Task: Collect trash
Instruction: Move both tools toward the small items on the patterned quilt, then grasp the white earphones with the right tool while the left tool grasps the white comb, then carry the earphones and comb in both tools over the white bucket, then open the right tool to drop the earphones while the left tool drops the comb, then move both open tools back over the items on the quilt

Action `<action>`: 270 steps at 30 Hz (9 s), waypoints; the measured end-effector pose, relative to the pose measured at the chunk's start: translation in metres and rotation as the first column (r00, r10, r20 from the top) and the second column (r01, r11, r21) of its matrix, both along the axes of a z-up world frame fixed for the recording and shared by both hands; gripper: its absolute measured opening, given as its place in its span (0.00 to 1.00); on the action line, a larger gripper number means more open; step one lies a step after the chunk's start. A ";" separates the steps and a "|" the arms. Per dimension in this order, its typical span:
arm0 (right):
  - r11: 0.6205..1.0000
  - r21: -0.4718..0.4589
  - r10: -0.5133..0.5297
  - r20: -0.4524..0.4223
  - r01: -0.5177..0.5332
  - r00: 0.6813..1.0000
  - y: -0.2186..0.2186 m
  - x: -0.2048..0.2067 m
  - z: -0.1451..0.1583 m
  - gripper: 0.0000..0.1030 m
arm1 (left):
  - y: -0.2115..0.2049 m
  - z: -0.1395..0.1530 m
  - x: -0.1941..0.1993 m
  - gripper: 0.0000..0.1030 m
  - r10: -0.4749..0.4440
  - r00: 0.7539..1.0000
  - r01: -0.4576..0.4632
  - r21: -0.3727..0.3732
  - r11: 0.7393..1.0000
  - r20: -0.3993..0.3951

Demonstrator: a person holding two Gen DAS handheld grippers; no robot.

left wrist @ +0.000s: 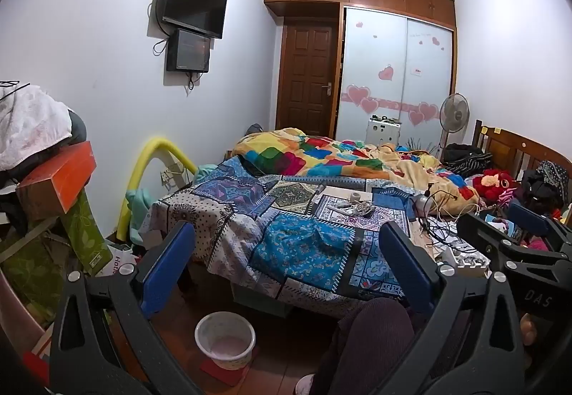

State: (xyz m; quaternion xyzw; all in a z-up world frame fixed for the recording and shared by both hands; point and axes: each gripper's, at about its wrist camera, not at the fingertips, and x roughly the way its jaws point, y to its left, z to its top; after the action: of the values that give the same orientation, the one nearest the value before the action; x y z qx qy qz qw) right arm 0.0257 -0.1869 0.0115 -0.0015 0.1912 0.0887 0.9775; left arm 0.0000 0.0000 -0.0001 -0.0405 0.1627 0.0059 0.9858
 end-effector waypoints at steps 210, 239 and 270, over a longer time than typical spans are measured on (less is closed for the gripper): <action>0.753 0.031 0.388 -0.828 -0.658 0.404 0.266 0.276 -0.300 0.08 | 0.168 -0.368 0.267 0.10 -0.091 0.548 -0.317 -0.307 0.898 -0.832; 0.729 0.077 0.422 -0.833 -0.680 0.358 0.270 0.269 -0.292 0.44 | 0.193 -0.313 0.231 0.33 0.105 0.603 -0.404 -0.189 0.895 -0.791; 0.851 -0.001 0.500 -0.299 -0.525 0.812 0.081 0.203 -0.049 0.44 | 0.049 -0.079 0.212 0.33 0.139 0.903 -0.174 -0.051 0.983 -0.407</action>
State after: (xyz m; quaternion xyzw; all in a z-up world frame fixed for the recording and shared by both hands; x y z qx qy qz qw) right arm 0.2291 -0.1062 -0.0378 -0.0811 0.3275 0.3400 0.8778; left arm 0.2122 0.0487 -0.0793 -0.0936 0.3579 0.0865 0.9250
